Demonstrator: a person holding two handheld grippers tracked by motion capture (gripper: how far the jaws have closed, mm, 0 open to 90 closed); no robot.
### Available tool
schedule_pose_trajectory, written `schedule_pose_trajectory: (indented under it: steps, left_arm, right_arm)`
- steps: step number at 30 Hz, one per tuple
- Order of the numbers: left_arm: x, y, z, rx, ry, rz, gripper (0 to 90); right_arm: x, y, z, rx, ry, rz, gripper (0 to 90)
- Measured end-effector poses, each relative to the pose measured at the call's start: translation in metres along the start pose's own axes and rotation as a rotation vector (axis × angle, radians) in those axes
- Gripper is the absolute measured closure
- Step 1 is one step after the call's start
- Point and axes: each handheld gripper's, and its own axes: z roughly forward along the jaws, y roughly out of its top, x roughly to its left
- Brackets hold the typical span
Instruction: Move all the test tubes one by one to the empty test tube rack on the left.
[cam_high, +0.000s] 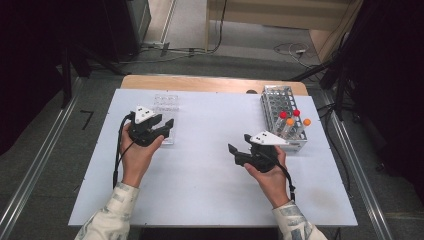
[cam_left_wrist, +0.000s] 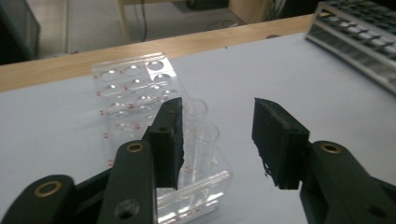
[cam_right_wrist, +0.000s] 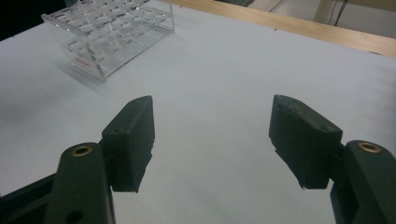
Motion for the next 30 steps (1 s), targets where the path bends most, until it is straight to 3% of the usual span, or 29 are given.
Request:
schedule_pose_trajectory:
  steps: [2,6,11,23,30]
  left_arm:
    - [0.0,0.0,-0.002,0.001,-0.026,-0.015,45.9]
    - [0.001,0.0,-0.007,0.008,-0.036,-0.017,33.6]
    - [0.006,-0.002,-0.01,-0.029,-0.079,-0.083,25.3]
    - [0.006,-0.001,-0.017,-0.06,-0.097,-0.099,21.2]
    - [0.004,0.0,-0.018,-0.066,-0.105,-0.101,20.1]
  right_arm:
    - [-0.003,-0.001,-0.002,0.001,-0.015,-0.002,29.6]
    - [-0.012,-0.002,-0.009,-0.014,-0.04,0.013,29.6]
    - [-0.029,-0.002,-0.022,-0.035,-0.092,0.03,29.6]
    - [-0.076,-0.008,-0.054,-0.073,-0.224,0.092,29.9]
    - [-0.094,-0.014,-0.056,-0.066,-0.29,0.112,30.3]
